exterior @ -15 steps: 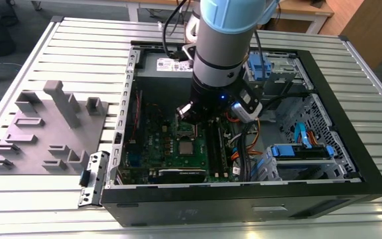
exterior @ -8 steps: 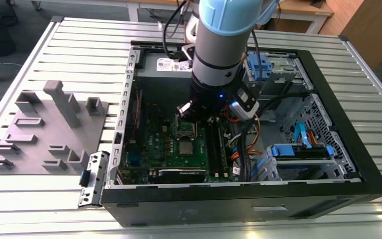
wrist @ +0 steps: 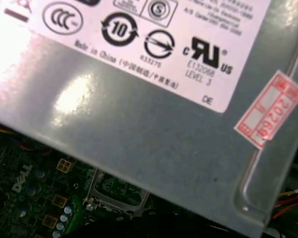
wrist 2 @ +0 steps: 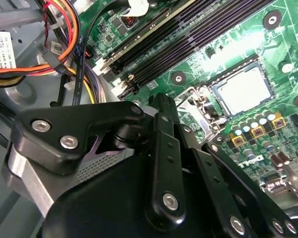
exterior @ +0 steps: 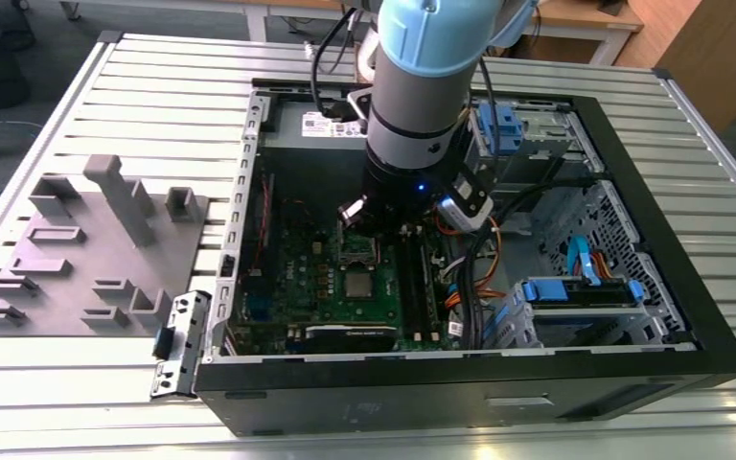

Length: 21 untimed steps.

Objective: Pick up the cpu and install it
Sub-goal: 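Close the cpu cover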

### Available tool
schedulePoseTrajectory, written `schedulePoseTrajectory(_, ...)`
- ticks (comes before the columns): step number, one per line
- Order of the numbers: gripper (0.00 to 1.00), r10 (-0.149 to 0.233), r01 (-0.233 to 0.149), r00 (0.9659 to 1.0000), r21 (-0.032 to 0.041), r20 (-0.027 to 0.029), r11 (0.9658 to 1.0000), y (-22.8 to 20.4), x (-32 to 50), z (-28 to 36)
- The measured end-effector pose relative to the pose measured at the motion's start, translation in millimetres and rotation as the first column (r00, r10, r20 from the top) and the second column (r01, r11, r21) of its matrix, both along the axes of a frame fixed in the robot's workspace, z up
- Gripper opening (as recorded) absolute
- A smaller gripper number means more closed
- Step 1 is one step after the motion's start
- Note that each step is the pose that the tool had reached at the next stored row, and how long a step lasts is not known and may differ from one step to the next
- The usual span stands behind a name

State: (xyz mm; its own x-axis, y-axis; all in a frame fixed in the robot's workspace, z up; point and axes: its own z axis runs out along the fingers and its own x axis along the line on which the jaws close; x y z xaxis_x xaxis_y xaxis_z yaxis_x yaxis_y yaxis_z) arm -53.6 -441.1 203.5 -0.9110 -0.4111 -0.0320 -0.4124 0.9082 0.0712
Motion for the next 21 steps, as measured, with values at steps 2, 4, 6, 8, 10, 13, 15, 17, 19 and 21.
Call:
schedulePoseTrajectory(2,0.11,0.000,0.000,1.0000,0.0005,0.0000,1.0000,0.2,0.0,-0.1)
schedulePoseTrajectory(4,0.11,0.000,0.000,1.0000,0.0004,0.0000,1.0000,0.2,0.0,-0.1)
schedulePoseTrajectory(6,0.11,0.000,0.000,1.0000,0.0006,0.0001,1.0000,0.6,-0.1,-0.3)
schedulePoseTrajectory(8,0.11,0.000,0.000,1.0000,0.0006,0.0001,1.0000,0.8,-0.7,-0.3)
schedulePoseTrajectory(10,0.11,0.000,0.000,1.0000,0.0005,0.0001,1.0000,0.8,-0.8,-0.3)
schedulePoseTrajectory(13,0.11,0.000,0.000,1.0000,0.0005,0.0001,1.0000,0.8,-1.0,-0.3)
schedulePoseTrajectory(15,0.11,0.000,0.000,1.0000,0.0005,0.0001,1.0000,0.8,-1.0,-0.3)
schedulePoseTrajectory(17,0.11,0.011,-0.011,0.9999,0.0004,0.0001,0.9999,0.8,-1.0,-0.2)
schedulePoseTrajectory(19,0.11,0.031,-0.031,0.9995,0.0004,0.0001,0.9995,0.8,-1.0,-0.2)
schedulePoseTrajectory(21,0.11,0.052,-0.052,0.9987,0.0005,0.0002,0.9987,0.8,-1.0,-0.3)
